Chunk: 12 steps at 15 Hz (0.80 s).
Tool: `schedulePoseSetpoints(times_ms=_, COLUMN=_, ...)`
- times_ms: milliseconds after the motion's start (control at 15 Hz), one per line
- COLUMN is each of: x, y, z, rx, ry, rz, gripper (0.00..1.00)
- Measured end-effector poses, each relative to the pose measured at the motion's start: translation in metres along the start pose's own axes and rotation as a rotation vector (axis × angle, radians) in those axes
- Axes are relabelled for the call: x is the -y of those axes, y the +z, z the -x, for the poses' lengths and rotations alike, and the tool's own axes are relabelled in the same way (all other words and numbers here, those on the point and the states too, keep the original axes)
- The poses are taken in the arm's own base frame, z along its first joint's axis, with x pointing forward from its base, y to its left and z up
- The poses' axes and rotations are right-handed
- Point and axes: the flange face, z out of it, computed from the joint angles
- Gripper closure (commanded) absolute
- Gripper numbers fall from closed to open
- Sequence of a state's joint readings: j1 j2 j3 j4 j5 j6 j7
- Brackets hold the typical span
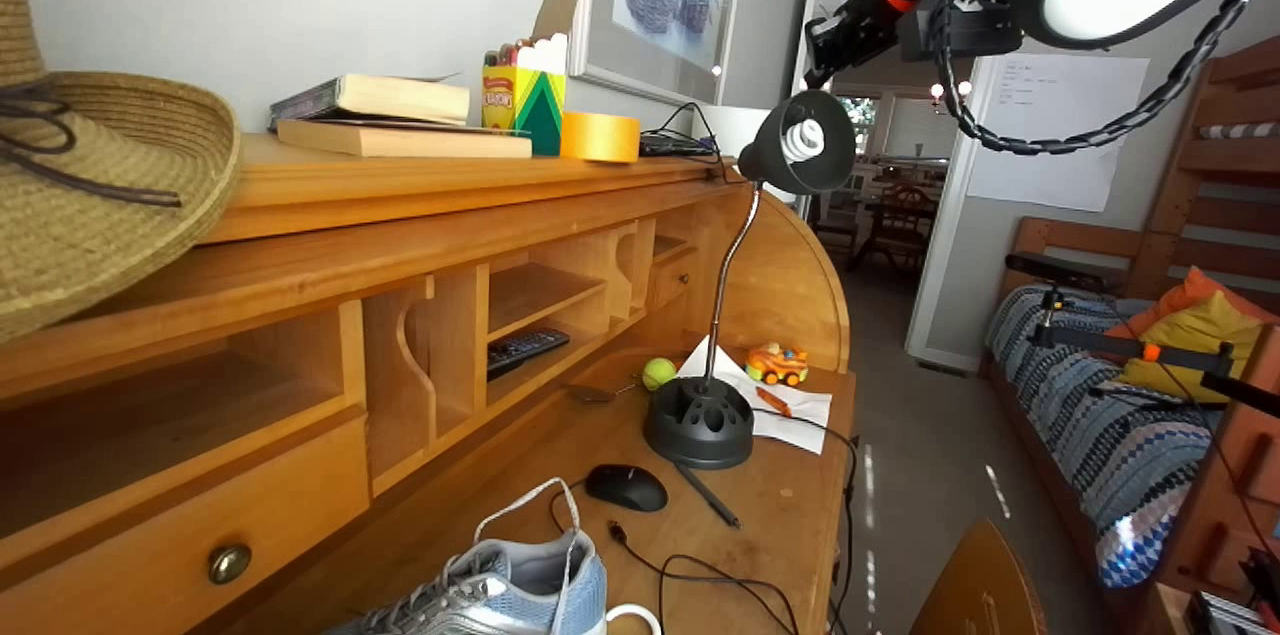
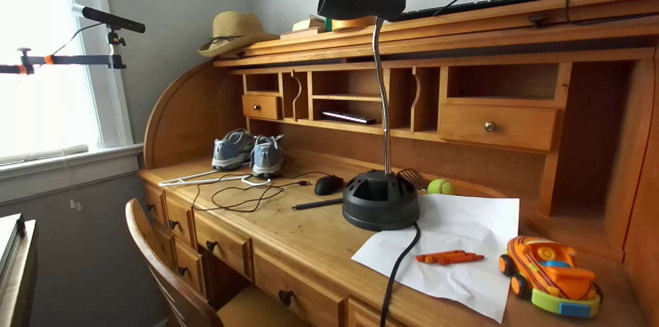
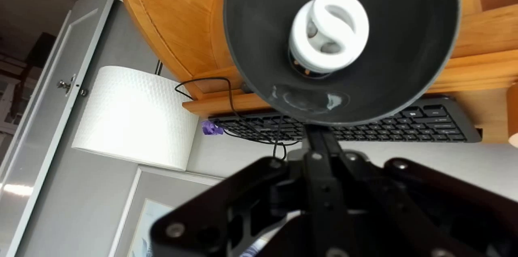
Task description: Push the lamp downwards.
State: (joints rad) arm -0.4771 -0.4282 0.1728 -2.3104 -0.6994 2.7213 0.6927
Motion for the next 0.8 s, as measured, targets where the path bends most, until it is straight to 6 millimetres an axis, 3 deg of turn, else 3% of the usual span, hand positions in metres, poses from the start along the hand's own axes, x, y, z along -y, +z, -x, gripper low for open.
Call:
schedulePoseSetpoints(times_ms=400, x=-0.002, y=-0.004, z=0.013, rx=0.053, ry=-0.034, rz=0.015, gripper=1.0)
schedulePoseSetpoints(times_ms=800, x=-0.023, y=0.006, z=0.037, rx=0.105, ry=-0.062, rz=0.031, gripper=1.0)
